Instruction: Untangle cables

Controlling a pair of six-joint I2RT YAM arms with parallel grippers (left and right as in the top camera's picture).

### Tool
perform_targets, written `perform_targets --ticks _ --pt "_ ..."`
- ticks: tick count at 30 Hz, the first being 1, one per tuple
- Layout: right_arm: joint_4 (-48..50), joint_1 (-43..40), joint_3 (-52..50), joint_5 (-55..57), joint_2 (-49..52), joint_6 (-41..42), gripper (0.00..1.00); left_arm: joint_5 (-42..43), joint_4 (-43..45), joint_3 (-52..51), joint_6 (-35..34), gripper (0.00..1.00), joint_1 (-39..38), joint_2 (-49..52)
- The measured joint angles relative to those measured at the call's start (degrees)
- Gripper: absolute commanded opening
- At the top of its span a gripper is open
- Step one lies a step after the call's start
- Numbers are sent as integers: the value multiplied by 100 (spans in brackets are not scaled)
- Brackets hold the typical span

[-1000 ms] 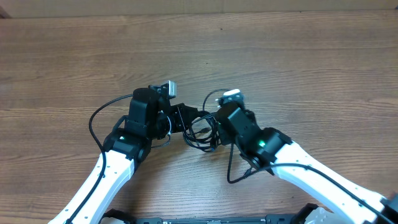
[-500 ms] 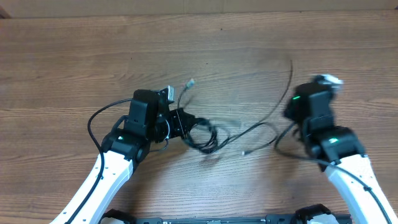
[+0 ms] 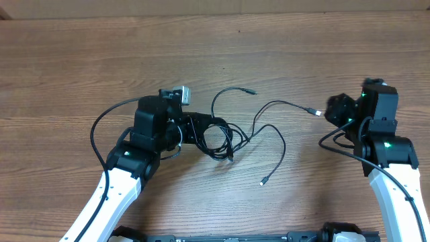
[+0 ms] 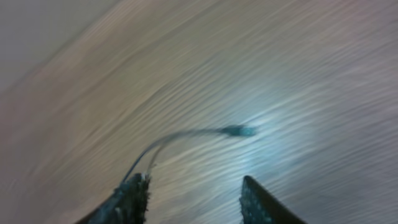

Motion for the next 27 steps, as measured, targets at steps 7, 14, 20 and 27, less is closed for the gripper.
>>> perform_targets --ticks 7,14,20,27 --pt "0 44 0 -2581 -13 -734 54 155 468 -7 232 4 -2 0" --pt "0 560 0 -4015 -28 -1134 54 201 570 -9 -264 4 0 0" --pt "-42 1152 0 -4310 -28 -1209 55 214 789 -11 -1126 4 0 0" --pt "-249 1436 0 -4293 -28 -1246 56 162 859 -11 -1408 4 -2 0"
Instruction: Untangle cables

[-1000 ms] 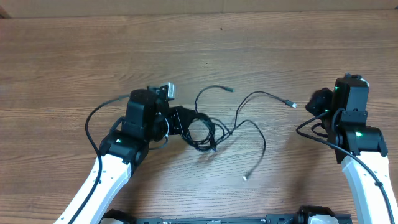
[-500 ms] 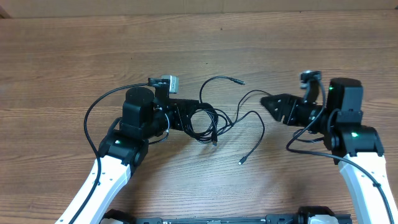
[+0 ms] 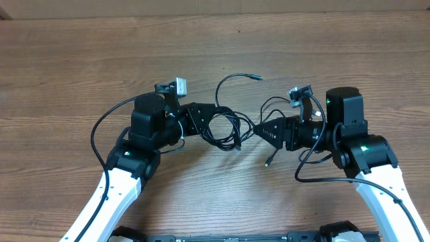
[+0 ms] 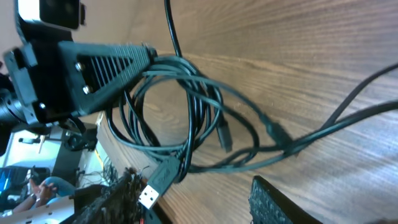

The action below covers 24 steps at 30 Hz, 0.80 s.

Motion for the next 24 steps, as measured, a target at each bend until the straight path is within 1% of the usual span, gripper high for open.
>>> perform_targets --ticks 6,10,14,18,20,24 --pt "-61 310 0 42 0 -11 54 -15 98 -2 50 4 2 0" --pt "-114 557 0 44 0 15 54 -13 210 -4 442 4 0 0" --pt "-205 741 0 46 0 284 53 -15 293 -4 852 5 0 0" --pt "-219 938 0 46 0 678 42 -13 426 -4 1062 4 0 0" --pt "-221 1019 0 42 0 892 41 -15 498 -4 1106 4 0 0" --pt "-219 1126 0 118 0 1285 41 -13 573 -4 1139 4 0 0"
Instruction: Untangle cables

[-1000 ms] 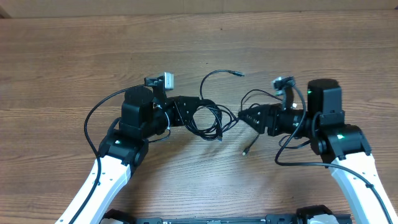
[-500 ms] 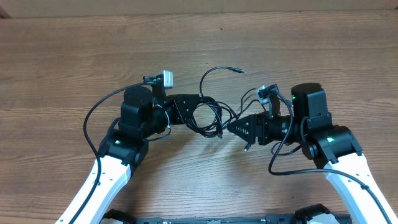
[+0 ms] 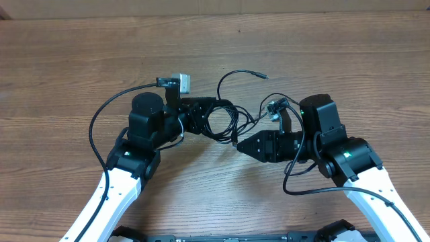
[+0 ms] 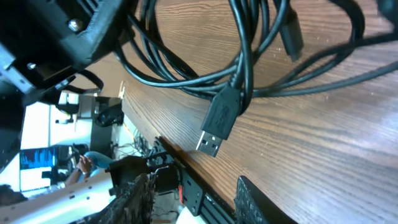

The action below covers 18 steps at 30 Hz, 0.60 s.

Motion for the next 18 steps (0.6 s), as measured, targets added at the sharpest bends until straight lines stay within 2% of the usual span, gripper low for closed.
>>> perform_targets --ticks 5,8,14,16,18 --pt "94 188 -2 118 94 339 40 7 44 0 -221 4 0 0" --pt "179 254 -2 131 251 483 35 63 48 0 -280 4 0 0" --pt "450 278 -4 164 553 796 19 120 42 0 -365 4 0 0" --pt "544 278 -9 164 570 885 7 129 42 0 -380 4 2 0" --pt "608 282 -26 164 570 1021 4 129 68 0 -385 4 2 0"
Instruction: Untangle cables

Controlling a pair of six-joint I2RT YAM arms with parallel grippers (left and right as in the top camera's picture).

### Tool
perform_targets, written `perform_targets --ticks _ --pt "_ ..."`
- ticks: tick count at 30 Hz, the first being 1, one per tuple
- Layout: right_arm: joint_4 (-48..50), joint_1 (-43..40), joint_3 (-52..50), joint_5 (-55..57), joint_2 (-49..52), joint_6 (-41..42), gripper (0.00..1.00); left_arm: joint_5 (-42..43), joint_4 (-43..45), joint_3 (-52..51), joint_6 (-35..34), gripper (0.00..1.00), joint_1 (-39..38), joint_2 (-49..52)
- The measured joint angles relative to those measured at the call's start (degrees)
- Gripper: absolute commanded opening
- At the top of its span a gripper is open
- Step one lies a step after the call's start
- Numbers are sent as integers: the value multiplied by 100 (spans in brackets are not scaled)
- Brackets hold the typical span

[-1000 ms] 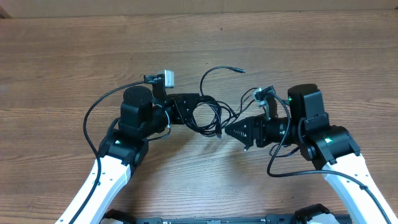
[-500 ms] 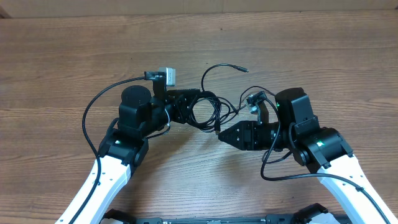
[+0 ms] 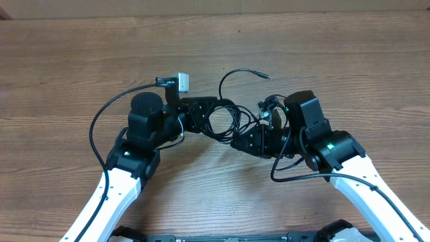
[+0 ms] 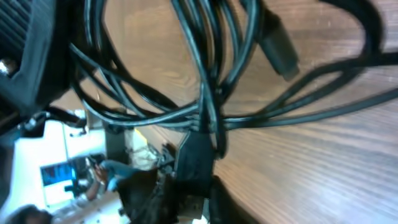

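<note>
A tangle of thin black cables (image 3: 225, 121) lies mid-table, its loops filling the right wrist view (image 4: 205, 74). One loose end (image 3: 261, 76) arcs away toward the far side. My left gripper (image 3: 203, 114) is shut on the tangle's left side, and its ribbed black finger (image 4: 25, 56) shows at the left edge. My right gripper (image 3: 236, 143) sits at the tangle's near right. In the right wrist view the right gripper (image 4: 186, 198) is shut on a black USB plug (image 4: 194, 163) that hangs from the bundle. A second plug (image 4: 281, 51) lies on the wood.
The wood table (image 3: 67, 54) stretches around both arms. The left arm's own black lead (image 3: 101, 128) loops out to its left, and a white camera block (image 3: 180, 81) sits on its wrist. The right arm's lead (image 3: 289, 178) hangs near its elbow.
My right gripper was open just short of the USB plug. Now it sits further left against the tangle, shut on that plug. The left gripper still holds the bundle in the same place.
At first my right gripper was open far right, near a loose cable end, while the left held the tangle. Then the right arm was beside the tangle, then lower with the USB plug before its open fingers. Now it grips that plug.
</note>
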Motion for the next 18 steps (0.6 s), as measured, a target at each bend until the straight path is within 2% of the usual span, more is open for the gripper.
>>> perform_targets --ticks 8,18 --pt "564 2 -57 -304 11 372 4 -116 -74 0 50 4 59 -7" --pt "927 2 -81 -654 11 745 4 -153 -310 0 656 4 74 -15"
